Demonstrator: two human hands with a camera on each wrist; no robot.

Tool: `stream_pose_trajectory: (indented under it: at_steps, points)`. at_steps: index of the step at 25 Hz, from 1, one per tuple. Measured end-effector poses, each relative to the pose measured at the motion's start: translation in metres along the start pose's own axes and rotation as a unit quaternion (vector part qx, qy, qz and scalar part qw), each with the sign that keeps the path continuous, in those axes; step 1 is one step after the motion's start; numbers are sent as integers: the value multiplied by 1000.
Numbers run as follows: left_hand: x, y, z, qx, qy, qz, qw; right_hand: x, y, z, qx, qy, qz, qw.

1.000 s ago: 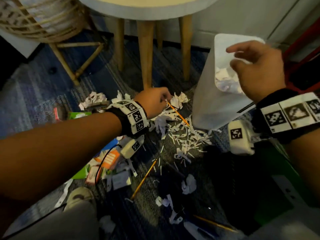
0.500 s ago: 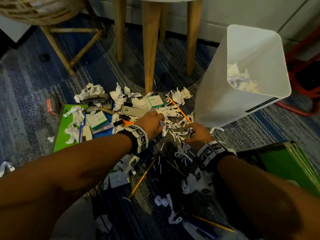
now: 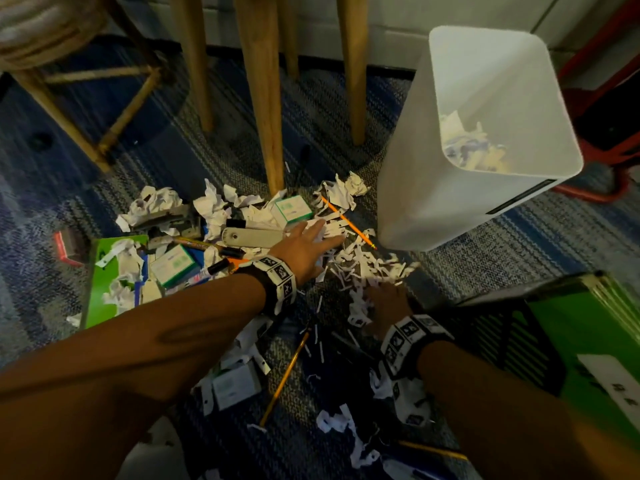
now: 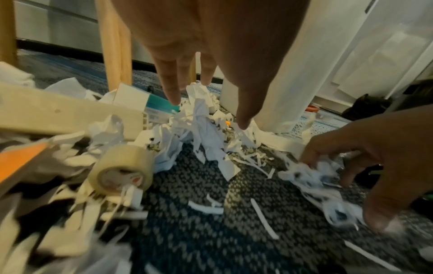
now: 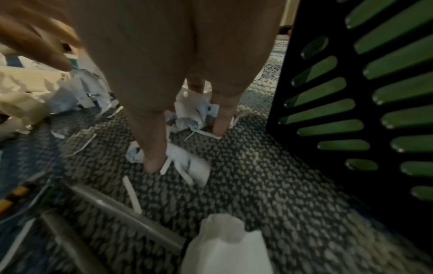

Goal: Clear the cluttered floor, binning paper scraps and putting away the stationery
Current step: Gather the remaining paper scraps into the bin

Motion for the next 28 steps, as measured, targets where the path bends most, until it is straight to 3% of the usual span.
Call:
stream_pose_trajectory:
  at_steps: [3,7,9,12,16,19,22,25,28]
  points:
    - [0,-10,-5,-10,1,43,999,-9,3,-2,-15,-49,-15,999]
    - [20,-3,-10,-7,5,127,992,-56,25,-10,-14,-86,-217,972]
    - [26,3,-11,15,51,128,990,-62,20,-20,33,-55,-253,965]
    - [37,15,-8,18,65,151,986,-51,-1,-28,66,-103,-172,977]
    - [39,27,-3,0,44,106,993,-6,-17,-3,24,-19,-3,1000]
    - [22,32,3,-12,26,16,999,6,-5,26,-26,46,-59,997]
    - [9,28,5,-7,-27,-36,999,15,2,39,-52,45,-47,997]
    - [23,13,5,-7,-27,25,999,6,8,28,-56,76,-30,995]
    - [45,-1,2,-19,-16,116,993,-25,28,17,-48,-11,-24,999]
Point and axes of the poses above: each hand's wrist, its own y-axis away from the middle knuckle, its own x-axis out of the palm, z = x × y, the point moved 9 cm from there along -y, towards the middle knuckle, and after that the axes turned 2 degrees about z, right-handed, at the moved point
